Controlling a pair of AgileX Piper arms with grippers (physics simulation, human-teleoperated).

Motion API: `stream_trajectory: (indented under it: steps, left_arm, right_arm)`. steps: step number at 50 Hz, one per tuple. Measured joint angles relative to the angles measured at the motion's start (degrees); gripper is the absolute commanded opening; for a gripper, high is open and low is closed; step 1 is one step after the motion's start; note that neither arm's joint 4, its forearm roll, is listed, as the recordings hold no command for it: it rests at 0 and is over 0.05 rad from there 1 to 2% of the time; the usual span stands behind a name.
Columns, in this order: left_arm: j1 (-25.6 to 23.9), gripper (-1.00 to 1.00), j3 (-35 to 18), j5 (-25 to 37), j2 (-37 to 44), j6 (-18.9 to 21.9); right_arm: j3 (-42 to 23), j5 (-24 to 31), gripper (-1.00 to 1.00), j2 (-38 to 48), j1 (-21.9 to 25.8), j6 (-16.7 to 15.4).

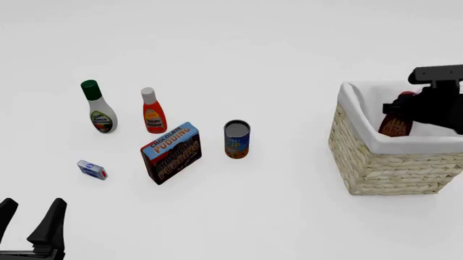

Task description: Pick the bbq sauce and place it in the basket.

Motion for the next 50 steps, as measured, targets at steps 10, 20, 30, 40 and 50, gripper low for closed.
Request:
stream_trajectory:
  steps: [10,20,30,40,50]
  left_arm:
    - [0.0,1.0,0.0,0.0,0.0,0.0]
    - [0.0,1.0,0.0,0.0,0.0,0.0]
    - [0.0,1.0,0.0,0.0,0.0,0.0]
    - [0.0,1.0,0.0,0.0,0.0,0.0]
    - [0.0,1.0,0.0,0.0,0.0,0.0]
  right_arm:
    - [-0.4,-1.1,-1.0,2.3,-0.1,0.0]
    - [-1.0,-1.6,1.0,3.7,-0.3,0.1]
    - [-1.5,-1.8,1.0,4.0,-0.4,0.3]
    - [-1.7,-1.7,1.0,3.9,-0.4,0.4]
    - [-1.8,-1.4,1.0,3.1,-0.4,0.4]
